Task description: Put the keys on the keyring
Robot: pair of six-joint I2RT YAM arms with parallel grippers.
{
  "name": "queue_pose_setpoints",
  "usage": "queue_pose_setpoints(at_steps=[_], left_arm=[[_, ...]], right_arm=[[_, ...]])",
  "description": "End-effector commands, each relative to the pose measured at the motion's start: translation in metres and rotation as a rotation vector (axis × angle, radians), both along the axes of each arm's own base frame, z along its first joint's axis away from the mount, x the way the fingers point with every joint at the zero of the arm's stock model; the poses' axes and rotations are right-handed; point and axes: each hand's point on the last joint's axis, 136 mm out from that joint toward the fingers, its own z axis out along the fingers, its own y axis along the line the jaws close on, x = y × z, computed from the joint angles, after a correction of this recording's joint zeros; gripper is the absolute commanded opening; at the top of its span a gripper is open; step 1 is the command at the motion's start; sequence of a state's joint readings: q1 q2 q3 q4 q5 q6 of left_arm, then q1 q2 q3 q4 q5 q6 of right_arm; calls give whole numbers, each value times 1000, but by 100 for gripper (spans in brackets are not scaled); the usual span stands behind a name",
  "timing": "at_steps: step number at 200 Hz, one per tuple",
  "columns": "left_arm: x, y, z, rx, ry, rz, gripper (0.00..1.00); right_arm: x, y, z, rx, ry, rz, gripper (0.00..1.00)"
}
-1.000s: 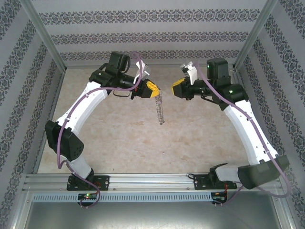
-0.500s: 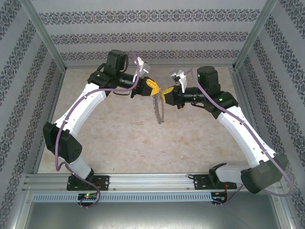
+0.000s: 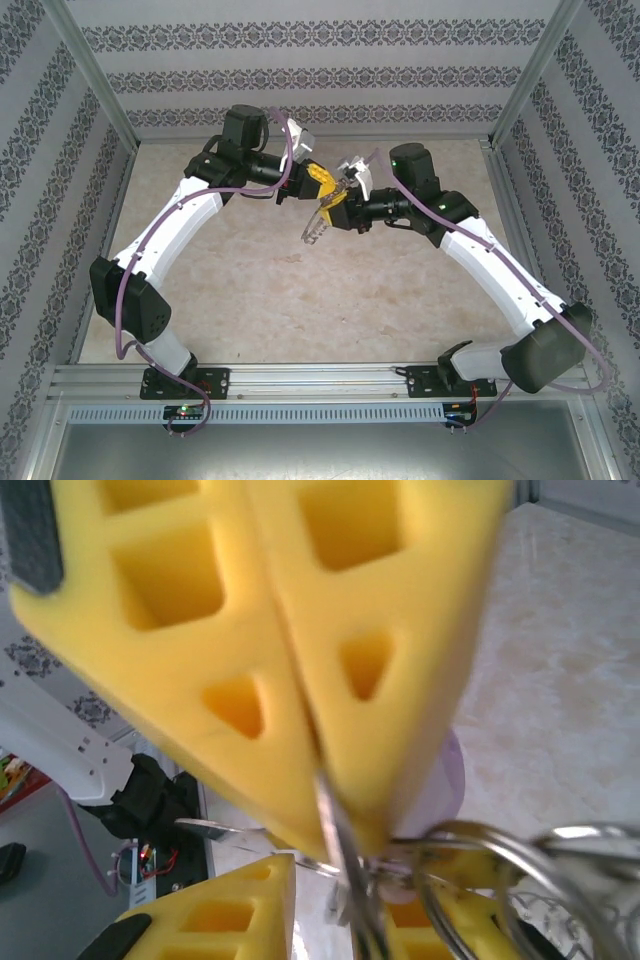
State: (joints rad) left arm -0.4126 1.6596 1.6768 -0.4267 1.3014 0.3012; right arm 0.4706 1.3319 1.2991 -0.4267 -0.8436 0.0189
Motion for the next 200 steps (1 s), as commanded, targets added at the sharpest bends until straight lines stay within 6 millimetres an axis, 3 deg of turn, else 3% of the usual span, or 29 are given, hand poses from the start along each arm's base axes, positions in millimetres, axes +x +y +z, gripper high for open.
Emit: queue_pose_setpoints(at_steps=[1,46,65,118,200], left_arm=[[-15,1,21,-44,-64,-31,0],[-18,1,20,-45,-61,-40,0],[-19,2,21,-48,-65,-46,0],[-23,2,22,-52,-59,-63,0],[-25,3,27,-62,-62,-71,0]], right_arm=[[-7,-15,15,18,-51,-14,26],[-14,-52,43,75,-109,-85,26],[-12,-57,57,107,-141,-100,25],[-5,-45,74,153,-141,-18,28],[-2,-24,73,171,-129,54,31]])
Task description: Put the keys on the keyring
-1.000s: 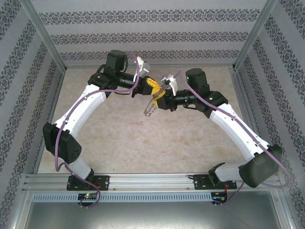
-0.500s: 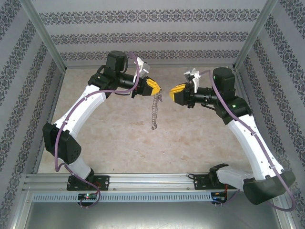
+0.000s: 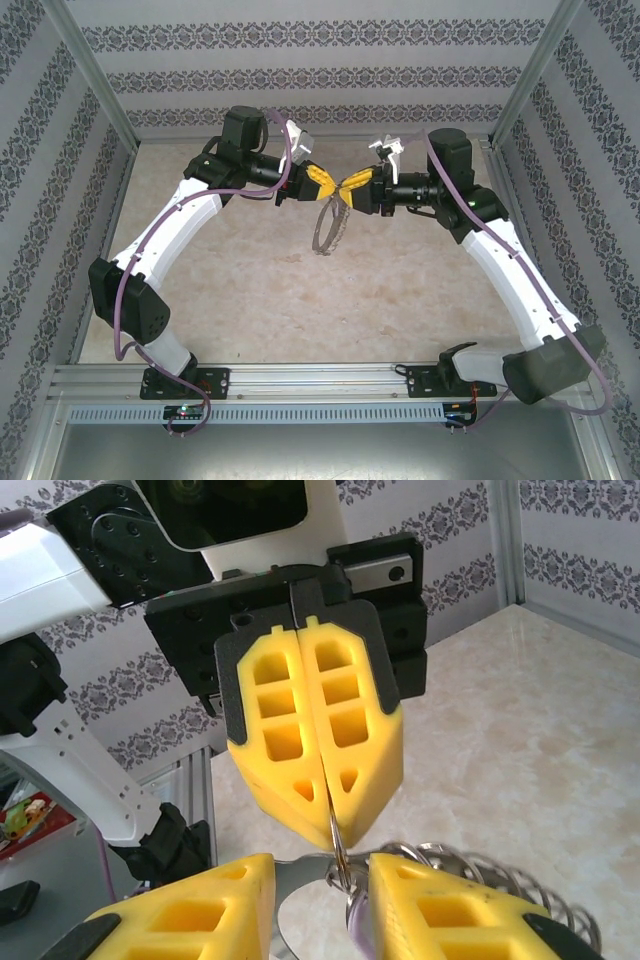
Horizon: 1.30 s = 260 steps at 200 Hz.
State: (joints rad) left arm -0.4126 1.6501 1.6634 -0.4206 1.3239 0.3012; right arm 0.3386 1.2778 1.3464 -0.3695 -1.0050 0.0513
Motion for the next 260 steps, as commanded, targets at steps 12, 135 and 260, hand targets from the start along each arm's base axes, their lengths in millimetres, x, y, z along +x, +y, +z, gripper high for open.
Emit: queue_pose_setpoints(at_steps=[12,135,260], left_arm=[[-20,2,27,-54,-63,-53,0],[-15,1,27,-49,-63,-23,11],[-5,35,30,14,-102,57,39]], right_arm=[[-4,9,17,33,-45,49,30],[-2,16,16,-7,-40,78,0],[8,5,-20,-622,-56,75,0]])
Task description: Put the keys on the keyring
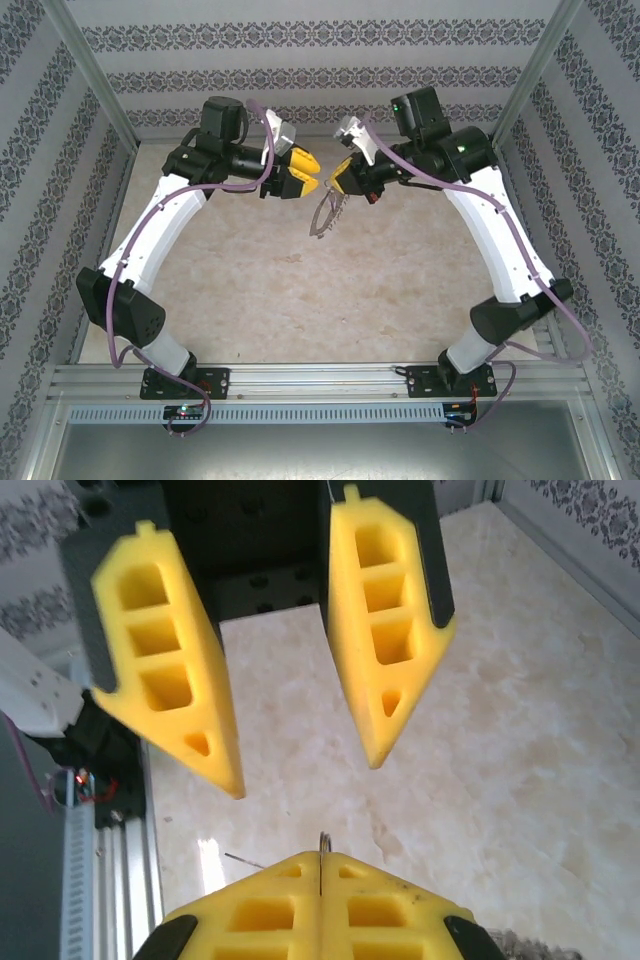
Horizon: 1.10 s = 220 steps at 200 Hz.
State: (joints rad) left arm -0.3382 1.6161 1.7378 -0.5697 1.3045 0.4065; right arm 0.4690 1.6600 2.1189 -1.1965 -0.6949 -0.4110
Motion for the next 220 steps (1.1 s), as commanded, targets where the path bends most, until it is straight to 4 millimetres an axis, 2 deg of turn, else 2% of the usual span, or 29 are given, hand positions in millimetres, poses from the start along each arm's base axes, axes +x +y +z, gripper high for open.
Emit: queue_pose_setpoints(at_steps=[1,67,172,220], left_arm=[[-12,5,9,1,-32,-19,39],[-16,4,-9,24,46,-55,31],[-19,-21,-34,55,113,-117,28],[-19,-26,-33,52,107,-131,25]], right_arm=[[-7,-14,-27,-205,31,4,0],[-7,-7,-22,-227,18,28,0],[-9,-2,-22,-225,9,47,0],[-8,0,-22,-222,5,47,0]])
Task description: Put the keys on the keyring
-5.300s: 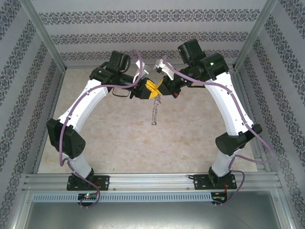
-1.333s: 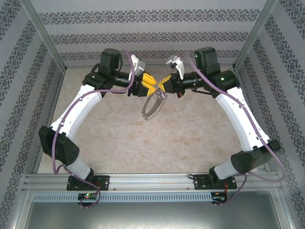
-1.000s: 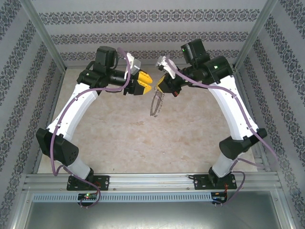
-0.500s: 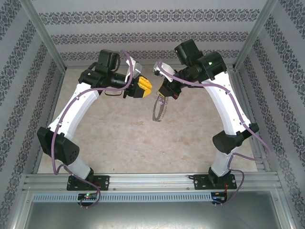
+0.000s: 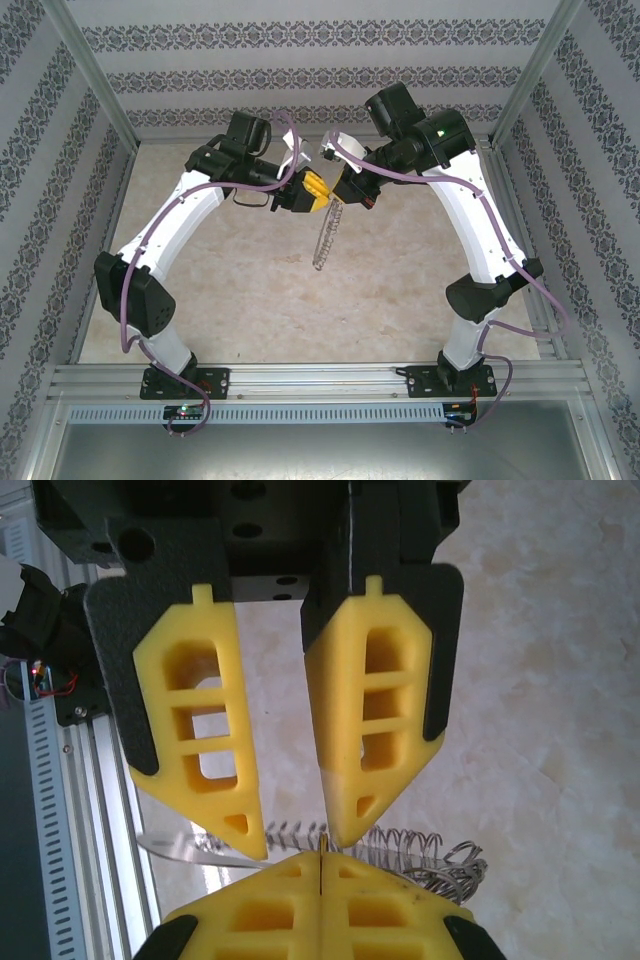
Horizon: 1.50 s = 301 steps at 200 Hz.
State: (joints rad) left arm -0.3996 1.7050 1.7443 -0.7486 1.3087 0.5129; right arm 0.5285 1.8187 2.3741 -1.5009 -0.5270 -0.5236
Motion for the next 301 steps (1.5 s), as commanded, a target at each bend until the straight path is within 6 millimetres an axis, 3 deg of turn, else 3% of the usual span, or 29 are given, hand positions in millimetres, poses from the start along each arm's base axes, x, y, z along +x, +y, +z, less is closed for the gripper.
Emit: queue_pose_setpoints(at_steps=[1,85,118,183,203,212,255,281,301], left_arm=[[-9,-4,15,-34,-30,-44,25],[-11,-11,16,-39,-34,-61,14],[-12,-13,14,-40,-33,-69,0],[-14,-13,20,-66,-72,-65,0],[-14,-12,23,-78,-87,-60,0],[-14,-12,25,-82,-96,-57,0],[-14,-12,30,-95,-108,-52,0],[-15,-12,33,-99,-114,-47,0],[-14,-12,35,-103,-122,-40,0]], right_arm=[[-2,4,7,14,-27,18,0],[-1,6,8,17,-37,17,0],[0,8,11,26,-49,12,0],[11,11,21,54,-90,-31,0],[20,7,23,55,-115,-83,29],[24,3,26,63,-128,-112,37],[31,-23,48,218,-161,-261,43],[33,-42,46,351,-172,-368,44],[23,-49,38,464,-179,-363,44]])
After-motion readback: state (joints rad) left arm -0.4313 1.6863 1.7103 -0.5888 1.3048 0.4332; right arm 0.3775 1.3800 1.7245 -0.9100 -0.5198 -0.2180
